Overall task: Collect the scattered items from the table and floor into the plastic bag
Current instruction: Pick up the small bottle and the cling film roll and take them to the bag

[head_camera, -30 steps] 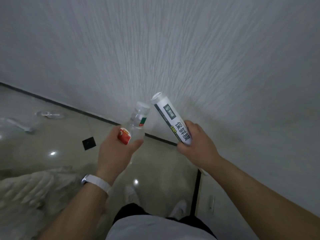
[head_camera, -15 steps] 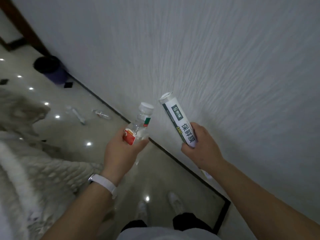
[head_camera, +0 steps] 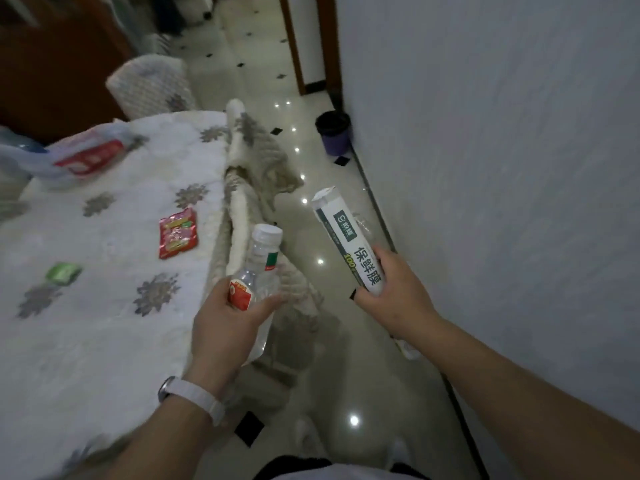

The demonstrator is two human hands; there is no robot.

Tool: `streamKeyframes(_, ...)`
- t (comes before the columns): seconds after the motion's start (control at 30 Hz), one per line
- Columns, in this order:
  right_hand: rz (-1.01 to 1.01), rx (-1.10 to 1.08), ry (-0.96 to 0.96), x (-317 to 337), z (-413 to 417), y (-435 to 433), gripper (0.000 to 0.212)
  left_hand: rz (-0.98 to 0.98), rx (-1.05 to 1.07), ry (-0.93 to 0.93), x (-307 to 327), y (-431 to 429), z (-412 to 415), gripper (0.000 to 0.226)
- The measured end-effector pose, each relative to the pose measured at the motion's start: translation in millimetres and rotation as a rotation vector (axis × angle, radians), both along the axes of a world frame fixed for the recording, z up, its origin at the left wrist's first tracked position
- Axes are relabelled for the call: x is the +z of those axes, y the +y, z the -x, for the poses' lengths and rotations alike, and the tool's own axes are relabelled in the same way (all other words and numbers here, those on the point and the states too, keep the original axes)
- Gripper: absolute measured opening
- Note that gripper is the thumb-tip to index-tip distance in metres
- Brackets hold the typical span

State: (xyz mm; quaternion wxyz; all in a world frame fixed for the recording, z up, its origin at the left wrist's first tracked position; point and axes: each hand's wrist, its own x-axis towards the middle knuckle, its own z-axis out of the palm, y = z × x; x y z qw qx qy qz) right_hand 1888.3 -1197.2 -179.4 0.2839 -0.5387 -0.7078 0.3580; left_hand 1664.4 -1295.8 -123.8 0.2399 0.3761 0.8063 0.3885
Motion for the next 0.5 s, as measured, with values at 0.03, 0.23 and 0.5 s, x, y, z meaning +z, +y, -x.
streamKeyframes(0.03,-0.003,0.050,0.013,3,17,-3,0.052,-0.011,0.055,-0.006,1,-14,11,0.035)
streamKeyframes(0.23,-0.023,0.369,0.032,22,120,-43,0.055,-0.083,0.325,-0.047,-1,-106,79,0.033)
streamKeyframes(0.5,0.003,0.549,0.049,46,273,-127,0.031,-0.157,0.525,-0.168,-18,-221,201,0.033)
